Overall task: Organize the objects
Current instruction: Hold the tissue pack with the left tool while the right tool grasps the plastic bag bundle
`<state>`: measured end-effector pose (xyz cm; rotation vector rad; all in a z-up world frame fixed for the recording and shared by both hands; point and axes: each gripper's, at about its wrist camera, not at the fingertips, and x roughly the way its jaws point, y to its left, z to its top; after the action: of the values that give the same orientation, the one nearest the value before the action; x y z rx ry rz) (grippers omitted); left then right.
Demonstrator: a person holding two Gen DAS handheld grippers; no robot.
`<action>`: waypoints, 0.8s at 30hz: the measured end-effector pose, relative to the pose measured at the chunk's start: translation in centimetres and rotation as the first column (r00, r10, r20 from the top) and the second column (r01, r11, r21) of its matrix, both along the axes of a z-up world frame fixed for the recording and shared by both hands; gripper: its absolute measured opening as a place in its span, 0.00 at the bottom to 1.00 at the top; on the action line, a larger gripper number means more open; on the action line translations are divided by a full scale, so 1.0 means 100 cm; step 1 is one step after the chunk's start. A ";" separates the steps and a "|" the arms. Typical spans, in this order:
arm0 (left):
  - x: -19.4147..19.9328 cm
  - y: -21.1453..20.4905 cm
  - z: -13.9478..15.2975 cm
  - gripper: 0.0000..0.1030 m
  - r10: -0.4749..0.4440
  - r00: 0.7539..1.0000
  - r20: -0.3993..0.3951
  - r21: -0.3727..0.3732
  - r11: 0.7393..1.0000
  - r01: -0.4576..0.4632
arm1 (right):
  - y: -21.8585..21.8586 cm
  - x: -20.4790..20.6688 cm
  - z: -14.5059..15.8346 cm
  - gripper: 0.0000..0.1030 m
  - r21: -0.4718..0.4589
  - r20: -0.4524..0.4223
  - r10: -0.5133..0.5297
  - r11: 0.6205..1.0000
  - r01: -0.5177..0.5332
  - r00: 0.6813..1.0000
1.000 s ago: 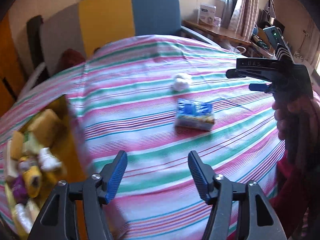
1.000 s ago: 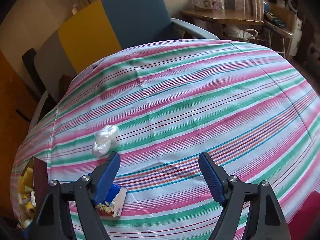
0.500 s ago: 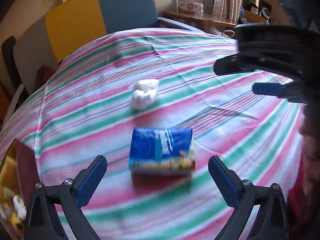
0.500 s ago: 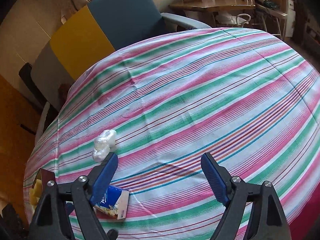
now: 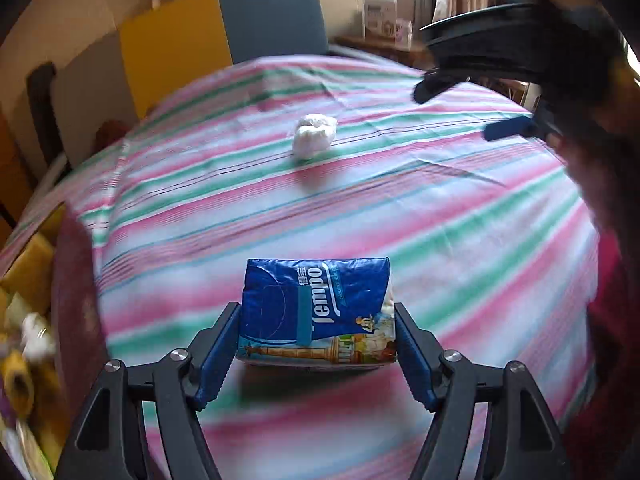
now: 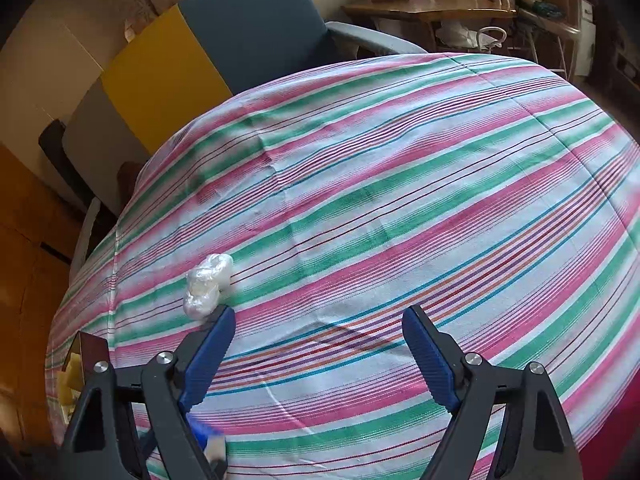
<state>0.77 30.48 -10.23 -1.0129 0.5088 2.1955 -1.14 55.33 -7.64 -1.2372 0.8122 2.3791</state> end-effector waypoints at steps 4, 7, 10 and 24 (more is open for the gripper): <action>0.013 -0.015 -0.007 0.72 -0.014 0.998 -0.061 0.039 0.999 0.017 | -0.008 -0.004 -0.003 0.83 0.025 0.021 0.038 0.999 -0.039 0.999; 0.011 -0.018 -0.011 0.72 -0.013 0.998 -0.055 0.068 0.998 0.017 | -0.016 -0.008 -0.007 0.77 0.021 0.035 0.082 0.996 -0.083 0.996; 0.009 -0.022 -0.013 0.72 -0.014 0.999 -0.036 0.088 0.996 0.017 | -0.025 -0.012 -0.011 0.72 0.025 0.055 0.116 0.993 -0.117 0.992; 0.006 -0.024 -0.016 0.73 -0.015 1.000 -0.011 0.125 0.992 0.016 | -0.056 -0.096 -0.024 0.72 -0.073 0.044 0.139 0.988 -0.136 0.989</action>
<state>1.41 28.06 -11.85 -0.9287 0.3764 2.1906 -10.70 49.75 -10.08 -1.4165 0.8261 2.4358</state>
